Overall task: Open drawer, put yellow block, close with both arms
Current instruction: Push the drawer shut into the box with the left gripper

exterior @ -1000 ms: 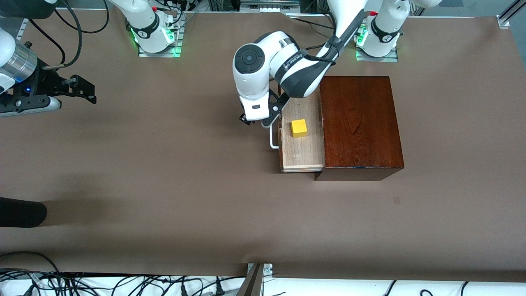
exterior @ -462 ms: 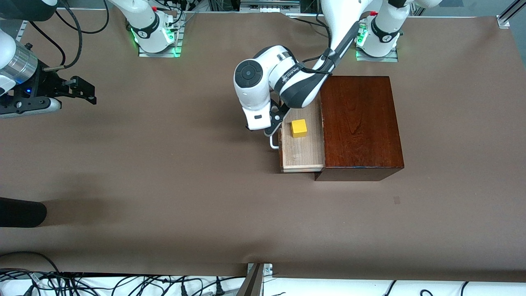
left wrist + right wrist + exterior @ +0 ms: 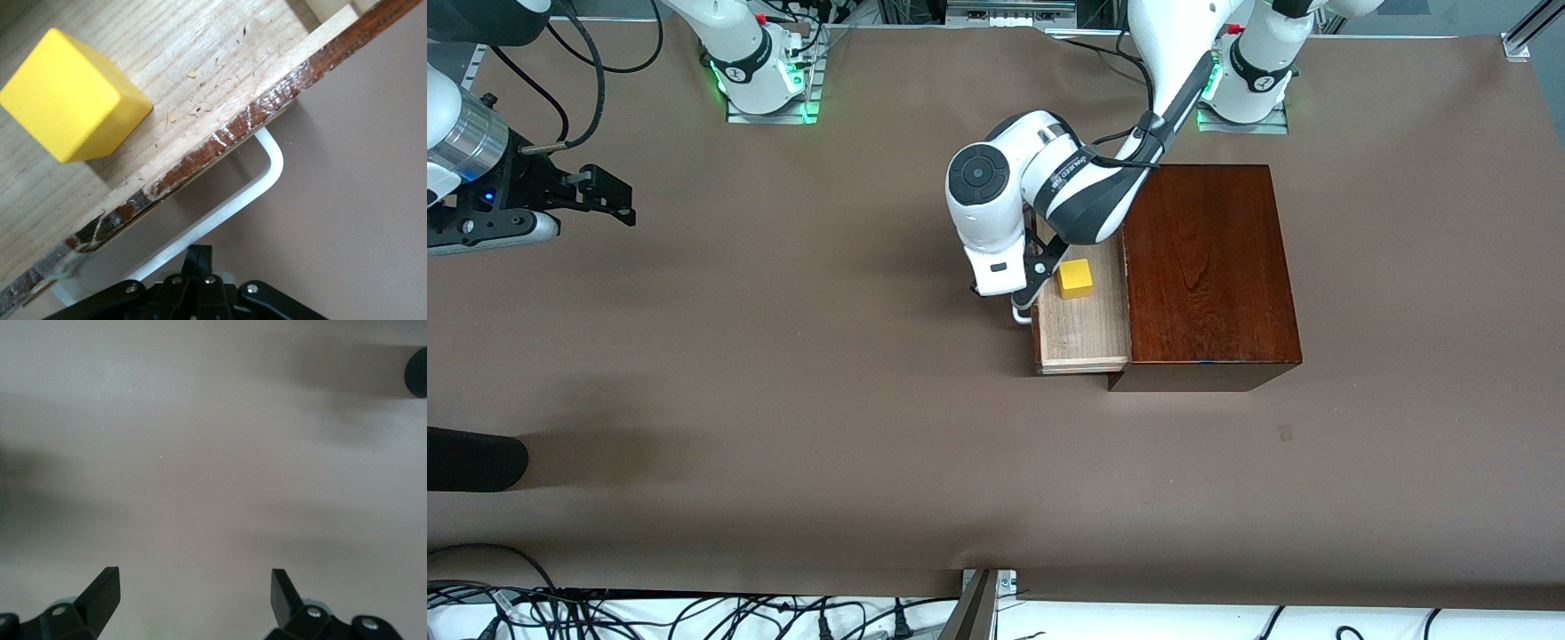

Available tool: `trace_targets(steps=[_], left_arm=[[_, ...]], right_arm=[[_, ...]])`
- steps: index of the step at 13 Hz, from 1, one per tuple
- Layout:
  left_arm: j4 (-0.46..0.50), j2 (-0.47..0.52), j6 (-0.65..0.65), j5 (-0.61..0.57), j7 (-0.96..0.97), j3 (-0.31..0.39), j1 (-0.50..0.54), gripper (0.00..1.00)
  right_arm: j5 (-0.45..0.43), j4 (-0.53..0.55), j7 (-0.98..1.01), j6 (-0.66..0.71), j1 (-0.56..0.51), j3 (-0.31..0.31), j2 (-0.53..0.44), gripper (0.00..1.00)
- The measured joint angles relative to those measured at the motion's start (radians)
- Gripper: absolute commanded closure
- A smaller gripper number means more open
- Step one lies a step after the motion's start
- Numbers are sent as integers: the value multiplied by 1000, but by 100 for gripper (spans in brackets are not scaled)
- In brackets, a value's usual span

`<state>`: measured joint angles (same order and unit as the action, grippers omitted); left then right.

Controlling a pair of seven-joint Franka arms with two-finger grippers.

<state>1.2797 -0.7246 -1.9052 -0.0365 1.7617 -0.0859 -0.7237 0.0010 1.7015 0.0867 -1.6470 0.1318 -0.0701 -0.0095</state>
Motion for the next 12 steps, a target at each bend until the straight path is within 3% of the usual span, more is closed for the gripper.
trace_targets(steps=[7,12], left_arm=[[40,35,2,22,-129,1,20,100],[171,135,62,-20,-237,35,102,100]], right_arm=[[0,0,0,0,0,0,0,0],[0,0,0,0,0,-1,0,0]])
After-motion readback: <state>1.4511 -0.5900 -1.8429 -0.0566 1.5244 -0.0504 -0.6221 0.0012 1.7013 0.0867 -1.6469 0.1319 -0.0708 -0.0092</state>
